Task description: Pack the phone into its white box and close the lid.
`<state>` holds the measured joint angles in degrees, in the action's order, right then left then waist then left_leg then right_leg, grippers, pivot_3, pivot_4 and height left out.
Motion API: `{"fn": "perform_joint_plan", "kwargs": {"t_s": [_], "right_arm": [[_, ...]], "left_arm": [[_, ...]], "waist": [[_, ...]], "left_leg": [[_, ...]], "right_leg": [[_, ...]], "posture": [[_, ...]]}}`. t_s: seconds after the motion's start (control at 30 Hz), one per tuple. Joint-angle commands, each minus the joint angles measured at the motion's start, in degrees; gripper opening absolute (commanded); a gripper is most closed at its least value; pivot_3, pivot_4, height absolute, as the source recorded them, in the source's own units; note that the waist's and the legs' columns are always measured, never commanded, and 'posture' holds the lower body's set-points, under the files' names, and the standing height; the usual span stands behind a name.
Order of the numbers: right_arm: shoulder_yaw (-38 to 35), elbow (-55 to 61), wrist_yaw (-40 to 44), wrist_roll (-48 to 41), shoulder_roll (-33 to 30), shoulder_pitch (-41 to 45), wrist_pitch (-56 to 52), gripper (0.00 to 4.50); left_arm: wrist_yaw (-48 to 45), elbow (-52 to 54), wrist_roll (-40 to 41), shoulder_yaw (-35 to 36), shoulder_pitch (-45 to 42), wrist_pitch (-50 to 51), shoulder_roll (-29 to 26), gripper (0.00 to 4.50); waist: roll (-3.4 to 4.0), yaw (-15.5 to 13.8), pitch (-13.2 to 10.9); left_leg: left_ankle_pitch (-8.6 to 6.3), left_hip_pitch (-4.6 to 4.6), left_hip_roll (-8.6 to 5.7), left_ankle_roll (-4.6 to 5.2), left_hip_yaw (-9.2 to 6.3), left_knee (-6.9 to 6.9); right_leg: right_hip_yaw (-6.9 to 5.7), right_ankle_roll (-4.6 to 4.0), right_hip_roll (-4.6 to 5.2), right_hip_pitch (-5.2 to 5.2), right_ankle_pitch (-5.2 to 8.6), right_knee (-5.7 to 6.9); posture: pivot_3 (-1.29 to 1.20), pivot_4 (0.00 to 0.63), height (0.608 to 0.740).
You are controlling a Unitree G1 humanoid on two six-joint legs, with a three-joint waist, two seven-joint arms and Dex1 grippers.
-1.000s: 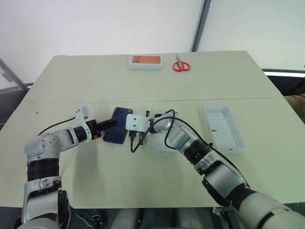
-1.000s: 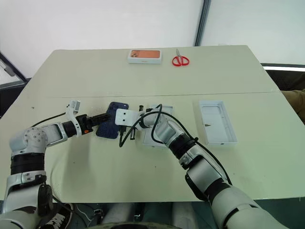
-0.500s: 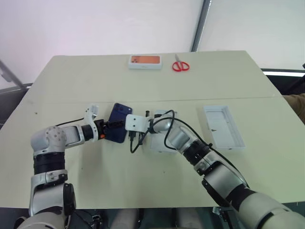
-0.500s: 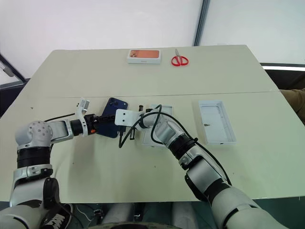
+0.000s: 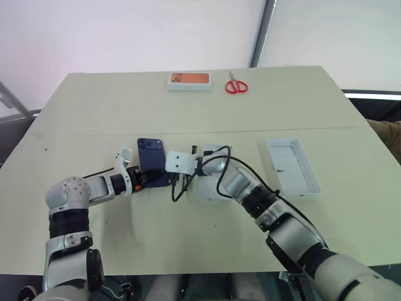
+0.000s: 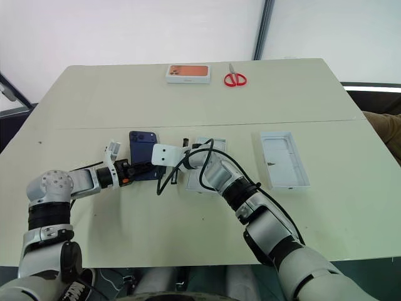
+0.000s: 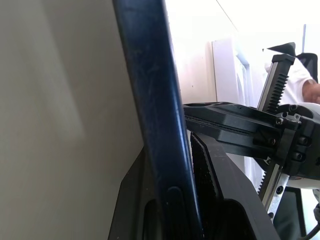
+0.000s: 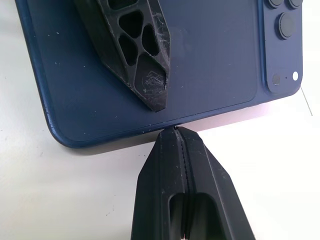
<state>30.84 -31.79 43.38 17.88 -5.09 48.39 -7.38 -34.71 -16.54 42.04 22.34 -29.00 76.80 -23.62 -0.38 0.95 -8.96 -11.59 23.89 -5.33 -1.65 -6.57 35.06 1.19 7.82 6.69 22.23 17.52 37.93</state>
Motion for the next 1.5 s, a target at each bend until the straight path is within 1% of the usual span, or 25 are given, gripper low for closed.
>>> {"fn": "perform_joint_plan", "kwargs": {"t_s": [0.03,0.2,0.27,0.4,0.47,0.5,0.57,0.6,0.63,0.67,0.7,0.73,0.77,0.87,0.97,1.0,1.1,1.23,1.5], "right_arm": [[0.13,0.88,0.13,0.35,0.28,-0.31,0.27,0.0],[-0.33,1.04,-0.17,0.07,0.18,-0.32,0.38,0.0],[-2.1,2.71,1.17,-2.43,-0.12,-1.18,0.34,0.0],[-7.86,9.74,5.33,-10.82,0.16,-3.45,-0.54,0.0],[-12.91,18.7,12.17,-21.02,-0.89,-5.3,-8.29,0.0],[-14.88,21.75,13.72,-24.27,-1.4,-5.79,-11.18,0.0],[-17.64,25.52,15.67,-30.04,-2.22,-6.12,-18.79,0.53],[-17.76,27.19,16.55,-31.29,-3.0,-6.53,-20.47,0.91],[-16.85,28.43,16.22,-30.27,-4.12,-7.07,-20.49,1.35],[-15.79,29.09,13.86,-27.13,-5.39,-7.65,-17.96,1.87],[-15.68,30.61,13.85,-27.32,-6.59,-8.41,-18.96,2.39],[-15.01,32.95,14.93,-26.82,-9.28,-9.95,-19.17,2.79],[-14.15,35.63,17.21,-26.75,-12.65,-11.96,-19.79,3.04],[-12.02,42.14,21.21,-26.39,-21.98,-17.81,-20.47,3.04],[-12.18,46.49,20.88,-26.59,-25.97,-21.92,-19.43,3.04],[-12.07,47.14,20.37,-25.9,-26.91,-22.73,-18.66,3.04],[-11.38,47.09,18.7,-23.28,-28.83,-23.7,-16.7,3.04],[-10.73,45.76,16.79,-21.11,-29.28,-23.64,-15.57,3.04],[-8.83,44.22,17.72,-19.18,-31.39,-25.06,-14.13,3.04]], "left_arm": [[1.0,0.41,0.84,0.07,1.06,0.67,0.88,0.06],[0.83,2.32,2.2,0.13,1.72,1.41,1.07,0.01],[-0.23,2.96,3.95,0.92,1.93,1.61,1.26,0.01],[0.25,3.2,6.16,4.45,1.77,0.09,2.35,0.01],[0.69,2.22,8.24,8.3,1.53,0.11,2.81,0.01],[0.36,2.59,8.69,8.86,1.85,-0.52,2.83,0.01],[0.34,2.8,10.2,10.14,1.99,0.06,3.2,0.0],[0.69,2.52,11.11,11.15,1.81,0.6,3.53,0.0],[0.9,2.46,11.93,11.98,1.7,0.63,3.89,0.0],[1.02,2.32,13.0,12.75,1.44,0.98,4.09,0.0],[1.17,2.61,13.32,12.88,1.36,0.76,4.14,0.0],[1.11,3.67,13.61,12.54,1.43,0.47,4.12,0.0],[0.71,5.07,13.82,11.7,1.69,0.23,3.94,0.0],[0.41,8.77,15.08,10.26,2.5,0.46,3.84,0.0],[0.77,10.3,16.5,10.01,2.97,0.67,4.32,0.0],[1.04,10.78,16.45,9.66,3.18,0.2,4.51,0.0],[1.56,11.16,16.48,8.76,3.31,-0.4,5.07,0.0],[1.82,11.12,16.56,7.09,3.01,-0.9,5.16,0.0],[2.99,10.98,16.37,5.56,2.24,-1.65,5.1,0.0]], "waist": [[0.0,-0.09,0.0],[0.0,-0.04,0.0],[0.0,-0.05,0.0],[-0.04,0.04,-0.03],[-0.05,0.11,-0.06],[-0.06,0.2,-0.08],[-0.11,0.23,-0.12],[-0.11,0.22,-0.12],[-0.11,0.15,-0.12],[-0.13,0.11,-0.14],[-0.13,0.1,-0.14],[-0.14,0.14,-0.14],[-0.17,-0.16,-0.17],[-0.31,-0.41,-0.24],[-0.33,-0.09,-0.26],[-0.33,0.17,-0.25],[-0.33,0.19,-0.26],[-0.4,-0.21,-0.3],[-0.42,-0.31,-0.31]], "left_leg": [[0.0,0.0,0.0,0.01,0.0,0.0],[-0.01,0.0,0.0,0.01,0.0,0.0],[-0.01,0.0,0.01,0.01,0.0,0.0],[-0.01,0.12,0.01,0.01,0.01,0.01],[0.0,0.22,0.05,0.01,0.01,0.02],[0.0,0.33,0.06,0.01,0.0,0.03],[0.03,0.58,0.1,-0.04,0.0,0.07],[0.03,0.57,0.12,-0.04,0.0,0.07],[0.01,0.56,0.12,-0.01,0.0,0.07],[-0.01,0.57,0.12,0.03,0.0,0.08],[-0.03,0.56,0.12,0.06,0.0,0.08],[-0.03,0.56,0.12,0.06,0.0,0.08],[-0.03,0.57,0.12,0.06,0.04,0.06],[-0.03,0.64,0.04,0.06,0.03,0.08],[-0.1,0.63,0.05,0.17,0.1,0.13],[-0.1,0.62,0.11,0.17,0.1,0.1],[-0.09,0.61,0.2,0.15,0.14,0.03],[-0.09,0.61,0.15,0.15,0.14,0.07],[-0.08,0.61,0.12,0.15,0.11,0.1]], "right_leg": [[0.0,0.0,0.0,-0.01,0.0,0.0],[0.0,0.0,0.0,-0.01,0.0,-0.01],[0.0,0.0,0.0,0.0,0.0,-0.01],[0.0,0.0,0.01,0.08,0.0,-0.04],[0.0,0.0,-0.04,0.16,0.0,-0.05],[0.0,0.0,-0.05,0.17,0.0,-0.04],[0.0,0.0,-0.08,0.28,0.0,-0.02],[-0.01,0.0,-0.1,0.27,0.0,-0.02],[-0.01,0.0,-0.1,0.25,0.0,-0.03],[-0.01,0.0,-0.1,0.27,0.0,-0.03],[-0.01,0.0,-0.1,0.42,0.0,-0.04],[-0.01,0.0,-0.1,0.47,0.0,-0.04],[0.02,0.0,-0.09,0.46,0.0,-0.03],[-0.02,0.0,0.0,0.44,0.0,-0.24],[-0.02,0.02,0.04,0.12,-0.02,-0.35],[-0.02,0.02,0.0,0.16,-0.02,-0.34],[0.01,0.01,-0.07,0.23,-0.01,-0.3],[-0.01,0.01,-0.03,0.18,-0.01,-0.33],[-0.05,0.01,-0.01,0.13,-0.01,-0.34]], "posture": [[0.0,0.15,0.74],[0.0,0.15,0.74],[0.0,0.15,0.74],[0.0,0.15,0.74],[0.0,0.15,0.74],[0.0,0.15,0.74],[0.0,0.15,0.74],[0.0,0.15,0.74],[0.0,0.15,0.74],[0.0,0.15,0.74],[0.0,0.15,0.74],[0.0,0.15,0.74],[0.0,0.15,0.74],[0.0,0.15,0.74],[0.0,0.15,0.74],[0.0,0.15,0.74],[0.0,0.15,0.74],[0.0,0.15,0.74],[0.0,0.15,0.74]]}}
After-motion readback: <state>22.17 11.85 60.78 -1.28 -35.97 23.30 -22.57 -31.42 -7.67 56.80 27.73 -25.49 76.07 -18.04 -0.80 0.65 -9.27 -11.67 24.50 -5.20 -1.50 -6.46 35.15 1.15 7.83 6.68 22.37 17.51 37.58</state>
